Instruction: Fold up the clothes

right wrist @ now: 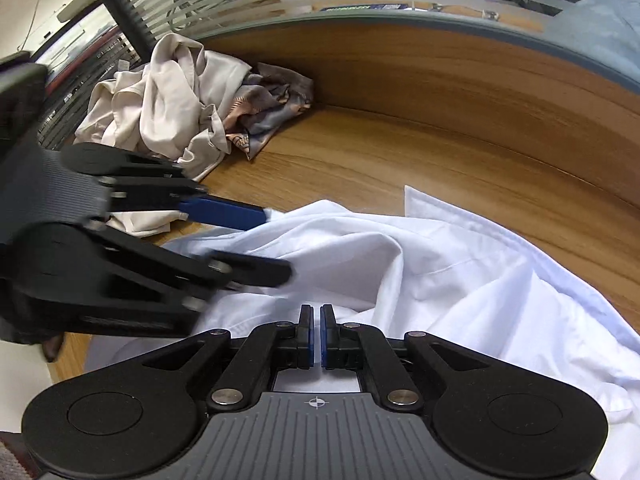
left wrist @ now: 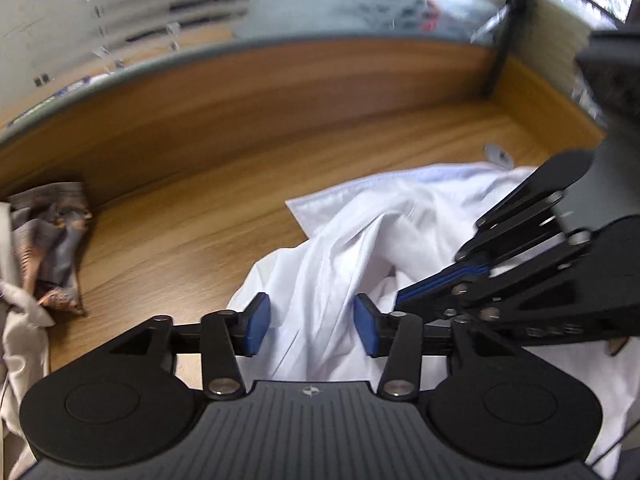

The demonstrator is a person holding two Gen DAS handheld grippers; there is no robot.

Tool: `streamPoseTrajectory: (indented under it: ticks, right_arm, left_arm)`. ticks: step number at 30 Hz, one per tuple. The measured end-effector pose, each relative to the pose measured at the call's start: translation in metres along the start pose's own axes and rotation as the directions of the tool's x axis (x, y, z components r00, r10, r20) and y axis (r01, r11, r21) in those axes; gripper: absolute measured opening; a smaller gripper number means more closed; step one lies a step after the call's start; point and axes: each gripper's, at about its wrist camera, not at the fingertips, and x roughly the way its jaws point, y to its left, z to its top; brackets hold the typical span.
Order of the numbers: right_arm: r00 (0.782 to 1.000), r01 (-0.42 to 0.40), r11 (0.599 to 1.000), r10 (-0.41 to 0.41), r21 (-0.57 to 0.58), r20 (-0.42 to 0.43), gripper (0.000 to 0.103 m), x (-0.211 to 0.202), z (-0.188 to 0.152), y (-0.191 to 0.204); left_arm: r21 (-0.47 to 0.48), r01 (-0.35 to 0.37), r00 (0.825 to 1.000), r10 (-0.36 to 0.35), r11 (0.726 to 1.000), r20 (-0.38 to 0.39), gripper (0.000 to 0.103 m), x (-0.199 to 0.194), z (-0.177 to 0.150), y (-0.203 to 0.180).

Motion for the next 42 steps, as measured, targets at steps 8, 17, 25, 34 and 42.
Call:
streamPoseTrajectory:
  ticks: [8, 17, 25, 34, 42]
  right_arm:
    - [0.998, 0.058, 0.998, -0.058, -0.035, -0.018, 0.006, 0.009, 0.013, -0.002]
    - [0.971, -0.061, 0.989, 0.027, -0.136, -0.238, 0.005, 0.044, 0.013, 0.003]
    - [0.928, -0.186, 0.979, 0.146, -0.087, -0.342, 0.004, 0.031, -0.041, 0.005]
    - [0.992, -0.074, 0.997, 0.071, -0.029, -0.102, 0.005, 0.013, -0.04, 0.004]
    - [0.986, 0.153, 0.987, -0.149, 0.044, -0.073, 0.002, 0.018, -0.056, -0.017]
  left_arm:
    - [-0.267, 0.174, 0.984, -0.179, 0.948, 0.008, 0.005, 0.002, 0.008, 0.033]
    - [-0.302, 0.089, 0.994, -0.066, 0.949, 0.085, 0.004, -0.019, 0.025, 0.035]
    - [-0.335, 0.031, 0.999, -0.019, 0.942, 0.037, 0.005, -0.004, 0.022, 0.04]
    - [-0.278, 0.052, 0.997, -0.035, 0.959, 0.065, 0.017, -0.045, 0.012, 0.024]
    - [-0.126, 0.007, 0.996, 0.003, 0.992, 0.084, 0.034, -0.07, 0.0, -0.025]
